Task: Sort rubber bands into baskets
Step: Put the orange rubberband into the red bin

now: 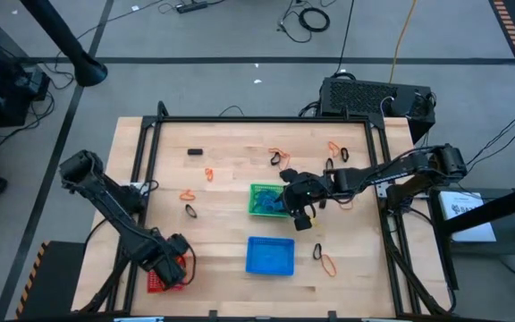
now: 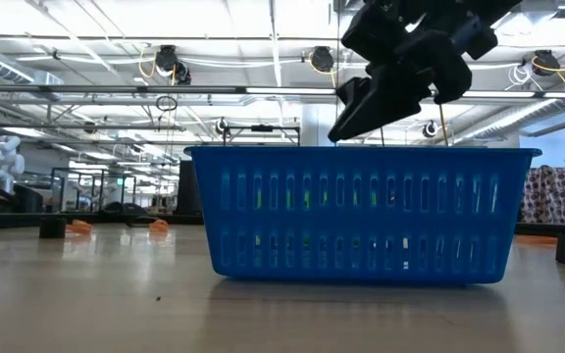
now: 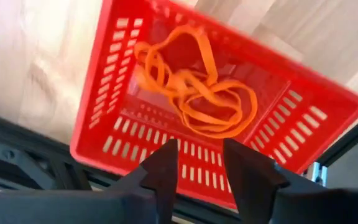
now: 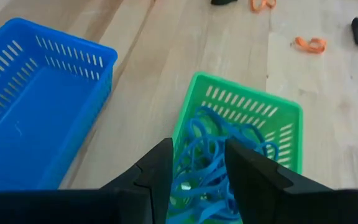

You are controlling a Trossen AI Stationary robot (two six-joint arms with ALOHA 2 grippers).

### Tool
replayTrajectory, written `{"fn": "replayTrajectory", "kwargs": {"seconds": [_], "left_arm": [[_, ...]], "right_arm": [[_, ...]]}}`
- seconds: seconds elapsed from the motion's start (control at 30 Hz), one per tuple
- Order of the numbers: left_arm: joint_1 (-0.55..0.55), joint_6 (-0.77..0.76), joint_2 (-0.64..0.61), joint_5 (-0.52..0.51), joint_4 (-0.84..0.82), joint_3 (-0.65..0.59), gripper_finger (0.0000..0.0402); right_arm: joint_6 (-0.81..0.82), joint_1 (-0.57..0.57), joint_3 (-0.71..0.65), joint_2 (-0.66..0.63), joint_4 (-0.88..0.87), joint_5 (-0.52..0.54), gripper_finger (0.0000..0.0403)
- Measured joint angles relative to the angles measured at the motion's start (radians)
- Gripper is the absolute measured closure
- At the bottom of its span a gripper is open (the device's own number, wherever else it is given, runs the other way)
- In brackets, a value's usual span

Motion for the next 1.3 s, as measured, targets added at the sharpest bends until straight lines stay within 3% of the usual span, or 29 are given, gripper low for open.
{"fn": "replayTrajectory", "kwargs": {"seconds": [0.17, 0.23, 0.37, 0.57, 0.63, 0.8, 1.0, 1.3], "left_arm": [[0.075, 0.100, -0.013, 0.068, -0.002, 0.000, 0.0265], [0.115, 0.146, -0.034, 0.049, -0.011, 0.000, 0.0265], [0.212, 0.283, -0.092, -0.165, -0.040, 0.000, 0.0265], [0.419, 0.458, -0.142, -0.486, -0.104, -0.007, 0.0265], [0.511, 0.504, -0.142, -0.525, -0.074, -0.031, 0.0265], [0.763, 0.685, -0.140, -0.451, 0.083, -0.133, 0.0265], [1.027, 0.770, -0.140, -0.394, 0.283, -0.222, 0.0265], [1.207, 0.841, -0.140, -0.369, 0.482, -0.293, 0.0265]], "right_arm": [[0.000, 0.000, 0.000, 0.000, -0.003, 0.000, 0.0264], [-0.002, 0.000, 0.000, 0.000, 0.001, 0.000, 0.0264], [-0.005, -0.002, 0.000, 0.000, 0.003, 0.021, 0.0264], [-0.074, -0.011, 0.000, 0.000, 0.000, 0.156, 0.0264], [-0.084, -0.015, 0.000, 0.000, -0.003, 0.186, 0.0264], [-0.088, -0.028, 0.000, 0.000, -0.008, 0.184, 0.0264], [-0.090, -0.029, 0.000, 0.000, -0.025, 0.182, 0.0264], [-0.086, -0.029, 0.000, 0.000, -0.073, 0.182, 0.0264]]}}
